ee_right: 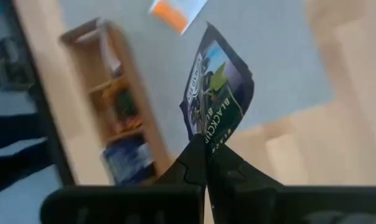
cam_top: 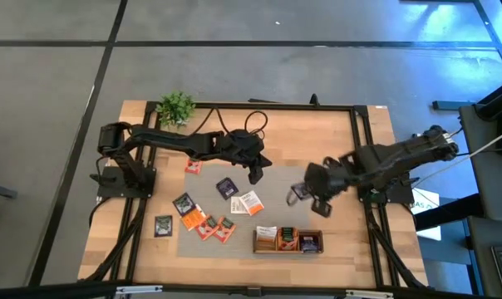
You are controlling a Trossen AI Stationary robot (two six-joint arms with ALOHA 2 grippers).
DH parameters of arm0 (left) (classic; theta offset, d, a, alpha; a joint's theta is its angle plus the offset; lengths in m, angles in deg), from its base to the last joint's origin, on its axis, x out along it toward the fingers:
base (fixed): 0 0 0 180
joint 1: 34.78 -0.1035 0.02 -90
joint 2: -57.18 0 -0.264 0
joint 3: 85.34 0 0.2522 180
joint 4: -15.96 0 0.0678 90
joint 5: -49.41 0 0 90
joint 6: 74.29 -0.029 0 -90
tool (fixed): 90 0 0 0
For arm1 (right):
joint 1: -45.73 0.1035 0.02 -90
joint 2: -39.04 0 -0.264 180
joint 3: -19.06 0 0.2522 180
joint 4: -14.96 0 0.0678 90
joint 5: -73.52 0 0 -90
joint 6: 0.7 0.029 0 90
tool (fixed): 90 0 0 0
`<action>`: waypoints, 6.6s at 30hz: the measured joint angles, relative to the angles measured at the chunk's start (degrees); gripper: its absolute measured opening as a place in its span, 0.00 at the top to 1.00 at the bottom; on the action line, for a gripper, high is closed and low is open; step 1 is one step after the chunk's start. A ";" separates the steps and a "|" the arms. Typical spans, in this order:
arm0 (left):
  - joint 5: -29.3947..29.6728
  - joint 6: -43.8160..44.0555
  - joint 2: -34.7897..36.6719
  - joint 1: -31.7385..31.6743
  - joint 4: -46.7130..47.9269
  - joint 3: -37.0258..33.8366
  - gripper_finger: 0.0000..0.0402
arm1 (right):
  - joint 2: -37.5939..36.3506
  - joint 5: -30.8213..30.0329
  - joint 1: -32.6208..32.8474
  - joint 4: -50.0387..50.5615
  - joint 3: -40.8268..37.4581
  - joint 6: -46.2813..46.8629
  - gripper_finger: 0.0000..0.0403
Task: Pick & Place Tea
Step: Put the black tea bag into the right compartment of the wooden organizer, then adjust the wooden organizer on the table
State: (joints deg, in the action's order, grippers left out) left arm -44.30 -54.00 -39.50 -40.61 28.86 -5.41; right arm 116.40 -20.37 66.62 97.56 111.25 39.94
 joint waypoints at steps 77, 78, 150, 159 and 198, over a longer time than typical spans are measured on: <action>18.23 9.01 0.07 17.09 -0.11 0.09 0.99 | 25.32 6.54 21.80 -9.34 6.94 -6.27 0.70; 18.23 9.01 0.07 17.09 -0.11 0.09 0.99 | 25.35 7.01 21.99 -10.38 5.92 -6.21 0.70; 19.26 10.00 0.07 17.09 1.16 0.09 0.99 | 24.70 -8.33 18.97 -13.04 -4.87 0.63 0.70; 19.26 9.98 0.07 17.09 1.18 0.09 0.99 | 24.70 -8.73 15.59 -12.06 -4.87 -3.76 0.70; 17.60 56.39 -9.92 40.19 5.39 0.07 0.99 | 3.15 2.84 22.64 -25.60 -28.43 4.67 0.70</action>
State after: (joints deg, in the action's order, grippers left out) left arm -26.71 2.39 -49.42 -0.42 34.24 -5.34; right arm 119.56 -17.52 89.26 71.96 82.82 44.61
